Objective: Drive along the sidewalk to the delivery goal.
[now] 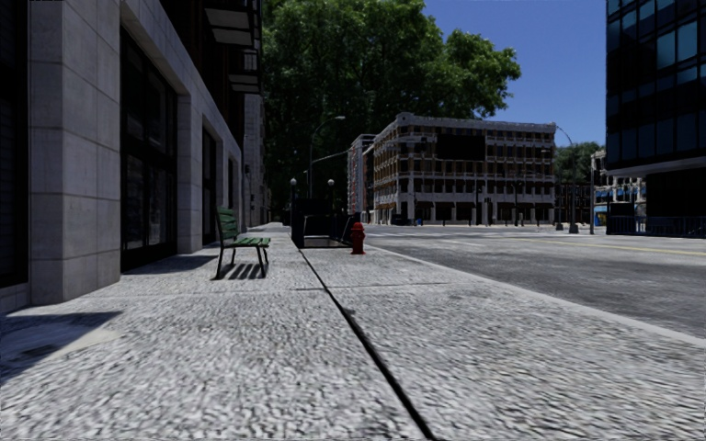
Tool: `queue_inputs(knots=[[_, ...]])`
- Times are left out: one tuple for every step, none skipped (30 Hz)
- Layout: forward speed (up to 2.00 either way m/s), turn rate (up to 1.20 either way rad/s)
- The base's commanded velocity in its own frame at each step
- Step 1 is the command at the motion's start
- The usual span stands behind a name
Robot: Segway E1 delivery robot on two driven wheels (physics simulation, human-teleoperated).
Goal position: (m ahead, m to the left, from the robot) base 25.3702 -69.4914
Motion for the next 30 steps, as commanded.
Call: queue_inputs(knots=[[2.0,0.0],[2.0,0.0],[2.0,0.0],[2.0,0.0],[2.0,0.0],[2.0,0.0],[2.0,0.0],[2.0,0.0],[2.0,0.0],[2.0,0.0],[2.0,0.0],[2.0,0.0],[2.0,0.0],[2.0,0.0],[2.0,0.0],[2.0,0.0],[2.0,0.0],[2.0,0.0],[2.0,0.0],[2.0,0.0],[2.0,0.0],[2.0,0.0],[2.0,0.0],[2.0,0.0],[2.0,0.0],[2.0,0.0],[2.0,0.0],[2.0,0.0],[2.0,0.0],[2.0,0.0]])
